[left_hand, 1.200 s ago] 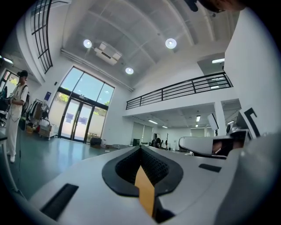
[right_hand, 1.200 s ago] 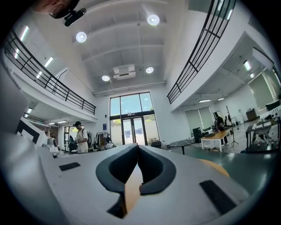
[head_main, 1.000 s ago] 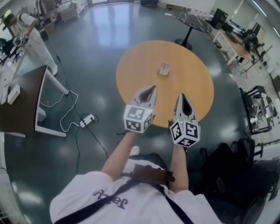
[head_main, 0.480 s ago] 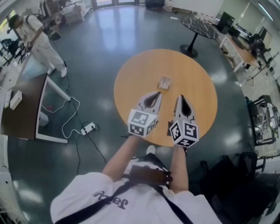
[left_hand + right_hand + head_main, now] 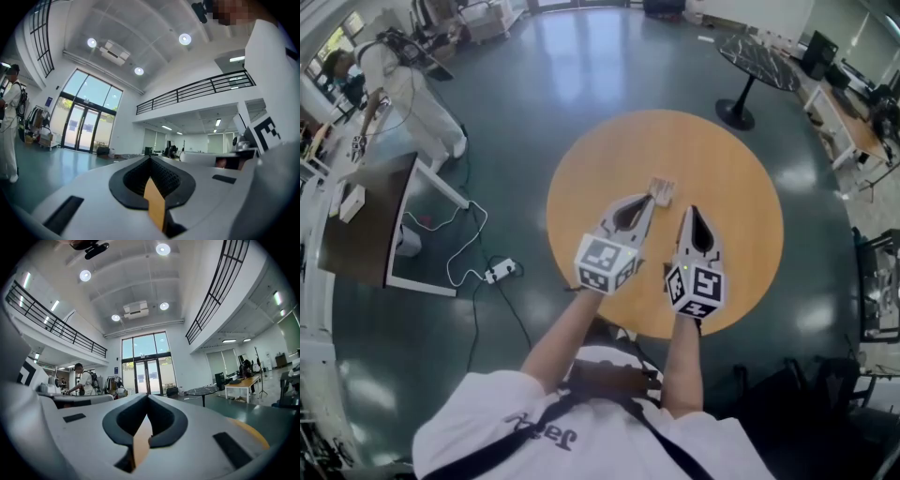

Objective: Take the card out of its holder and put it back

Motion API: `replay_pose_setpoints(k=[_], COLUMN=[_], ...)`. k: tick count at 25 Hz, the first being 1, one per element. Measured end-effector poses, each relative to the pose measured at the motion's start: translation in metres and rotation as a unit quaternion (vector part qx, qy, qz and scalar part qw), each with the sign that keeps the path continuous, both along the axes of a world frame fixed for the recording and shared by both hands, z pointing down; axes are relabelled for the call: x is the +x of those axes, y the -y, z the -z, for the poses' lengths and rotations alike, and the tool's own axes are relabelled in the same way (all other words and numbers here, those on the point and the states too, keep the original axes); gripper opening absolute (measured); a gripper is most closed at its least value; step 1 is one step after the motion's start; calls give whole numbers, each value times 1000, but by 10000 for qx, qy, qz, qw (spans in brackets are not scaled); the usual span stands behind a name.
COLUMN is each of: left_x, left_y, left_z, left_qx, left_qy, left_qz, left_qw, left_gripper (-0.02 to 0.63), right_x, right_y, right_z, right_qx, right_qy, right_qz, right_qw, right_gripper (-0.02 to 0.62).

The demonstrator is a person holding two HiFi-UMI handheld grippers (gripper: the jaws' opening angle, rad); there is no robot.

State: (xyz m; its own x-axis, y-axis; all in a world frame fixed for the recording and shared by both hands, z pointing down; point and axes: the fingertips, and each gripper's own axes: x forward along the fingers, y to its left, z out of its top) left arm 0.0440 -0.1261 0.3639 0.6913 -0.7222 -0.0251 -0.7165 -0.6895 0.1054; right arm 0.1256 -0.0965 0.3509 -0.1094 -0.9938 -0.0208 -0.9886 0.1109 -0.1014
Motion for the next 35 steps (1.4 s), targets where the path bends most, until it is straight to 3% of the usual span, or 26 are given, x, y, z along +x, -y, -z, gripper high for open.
replay_pose_setpoints(k=[4,15,24,27,35], left_x=[-11,-37,-65,-78,-99], left_y=[14,57,78,87,116], left_z=[-40,-119,-184,-199,-205], left_qx=[-159,-490,-884,-1116,-1045], left_qy=[307,1101,1884,1851,2016], left_qz=[199,-441,-1043,-1271,-2006], left_qw=[9992,9917,9725,9680,9530], left_gripper=[11,12,14,17,145], right_x=[-2,16,17,20,30], right_y=[14,35,47,51,59], right_z=[-31,-88,-123,-134,-158], right_qx=[-350,-1075,-1500,-1637,-1910], right_qy=[68,89,51,66,133], right_qz=[168,-11,-117,-153,-243], right_qw=[9992,9942,9886,9864,9812], right_gripper=[15,15,15,15,15])
